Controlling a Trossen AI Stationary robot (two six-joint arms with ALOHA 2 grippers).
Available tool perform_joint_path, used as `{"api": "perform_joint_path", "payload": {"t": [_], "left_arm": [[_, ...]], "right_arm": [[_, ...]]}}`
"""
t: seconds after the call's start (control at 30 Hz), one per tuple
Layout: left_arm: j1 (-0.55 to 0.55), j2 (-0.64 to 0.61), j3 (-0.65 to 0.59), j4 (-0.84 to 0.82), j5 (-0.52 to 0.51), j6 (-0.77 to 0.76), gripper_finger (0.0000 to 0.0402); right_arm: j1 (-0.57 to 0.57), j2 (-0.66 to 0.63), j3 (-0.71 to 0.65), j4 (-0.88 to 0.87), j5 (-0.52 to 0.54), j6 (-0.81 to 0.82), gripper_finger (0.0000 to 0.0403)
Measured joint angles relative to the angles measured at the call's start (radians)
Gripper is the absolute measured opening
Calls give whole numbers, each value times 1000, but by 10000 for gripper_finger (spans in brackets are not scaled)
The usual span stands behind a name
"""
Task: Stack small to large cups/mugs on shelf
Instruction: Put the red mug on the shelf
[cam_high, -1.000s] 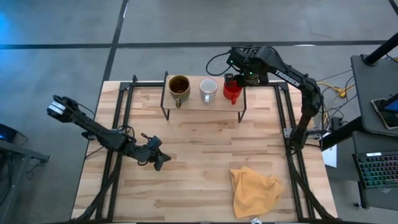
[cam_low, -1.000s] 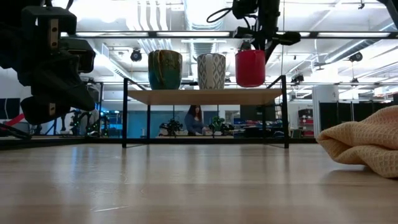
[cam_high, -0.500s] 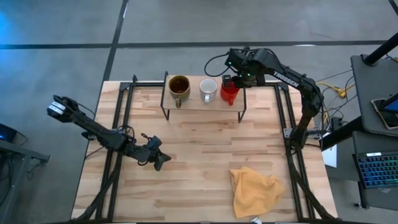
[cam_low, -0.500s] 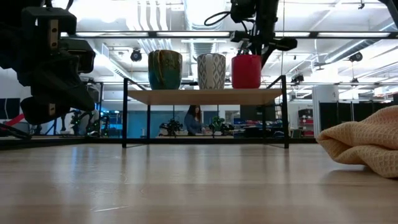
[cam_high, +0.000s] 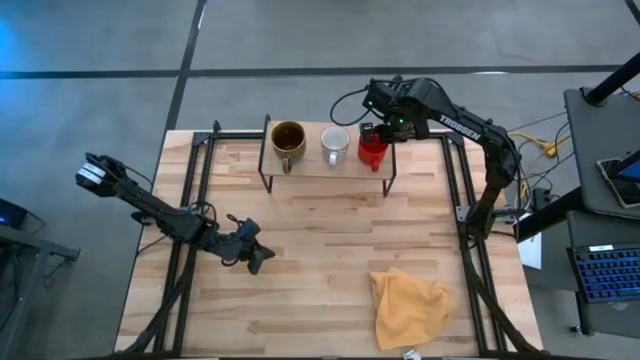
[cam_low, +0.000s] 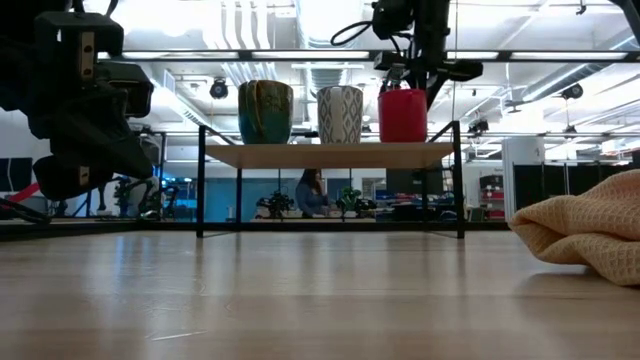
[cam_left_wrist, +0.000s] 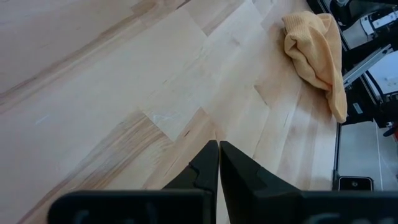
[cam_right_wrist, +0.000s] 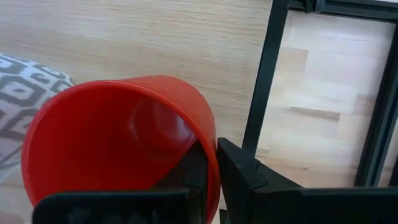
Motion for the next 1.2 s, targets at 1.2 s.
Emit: {"api": "perform_joint_path", "payload": {"t": [1.2], "left_arm": [[0, 0, 0, 0, -3, 0, 0]], "right_arm": [[4, -4, -19, 21, 25, 19, 40]]}}
